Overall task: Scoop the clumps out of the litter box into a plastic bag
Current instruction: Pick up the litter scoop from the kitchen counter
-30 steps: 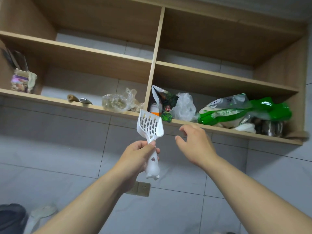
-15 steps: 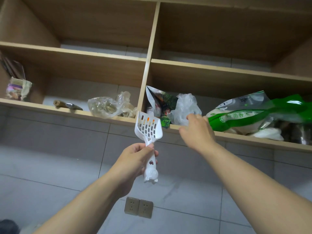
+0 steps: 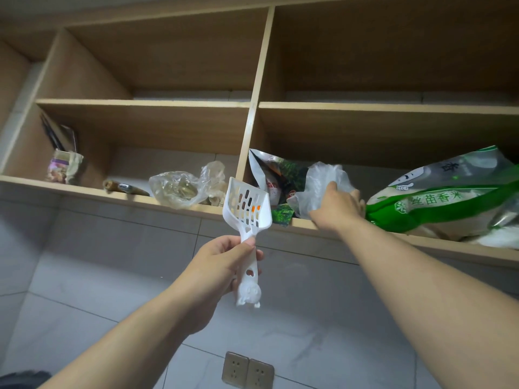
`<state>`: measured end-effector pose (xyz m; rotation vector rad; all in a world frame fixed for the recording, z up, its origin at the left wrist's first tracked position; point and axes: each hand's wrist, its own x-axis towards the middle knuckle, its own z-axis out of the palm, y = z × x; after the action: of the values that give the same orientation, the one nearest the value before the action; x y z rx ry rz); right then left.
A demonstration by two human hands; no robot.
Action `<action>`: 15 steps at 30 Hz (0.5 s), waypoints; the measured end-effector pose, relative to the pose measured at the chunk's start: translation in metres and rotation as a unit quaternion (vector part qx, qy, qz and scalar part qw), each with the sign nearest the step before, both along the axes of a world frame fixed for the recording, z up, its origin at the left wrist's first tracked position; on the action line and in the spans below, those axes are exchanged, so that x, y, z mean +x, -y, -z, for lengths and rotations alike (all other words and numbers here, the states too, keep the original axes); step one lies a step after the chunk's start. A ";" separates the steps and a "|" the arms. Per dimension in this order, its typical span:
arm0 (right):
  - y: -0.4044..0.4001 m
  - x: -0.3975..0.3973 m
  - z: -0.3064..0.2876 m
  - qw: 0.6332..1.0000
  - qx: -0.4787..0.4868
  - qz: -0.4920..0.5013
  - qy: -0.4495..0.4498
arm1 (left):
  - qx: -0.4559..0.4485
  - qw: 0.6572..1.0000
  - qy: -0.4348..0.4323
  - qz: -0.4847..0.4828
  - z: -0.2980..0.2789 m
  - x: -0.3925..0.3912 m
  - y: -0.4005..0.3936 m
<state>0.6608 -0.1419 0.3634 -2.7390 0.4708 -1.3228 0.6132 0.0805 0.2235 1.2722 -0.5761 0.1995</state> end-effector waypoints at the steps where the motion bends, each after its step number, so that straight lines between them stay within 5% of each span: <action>1: 0.000 0.001 0.001 1.000 0.004 0.004 0.002 | 0.000 1.000 0.000 -0.002 0.000 -0.001 0.000; 15: -0.015 -0.033 0.019 0.971 -0.073 -0.058 0.221 | -0.008 1.000 0.001 0.012 0.006 -0.025 -0.028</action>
<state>0.6275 -0.1274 0.3445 -2.4114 0.1812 -1.9261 0.5882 0.1082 0.2179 1.2492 -0.5900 0.1851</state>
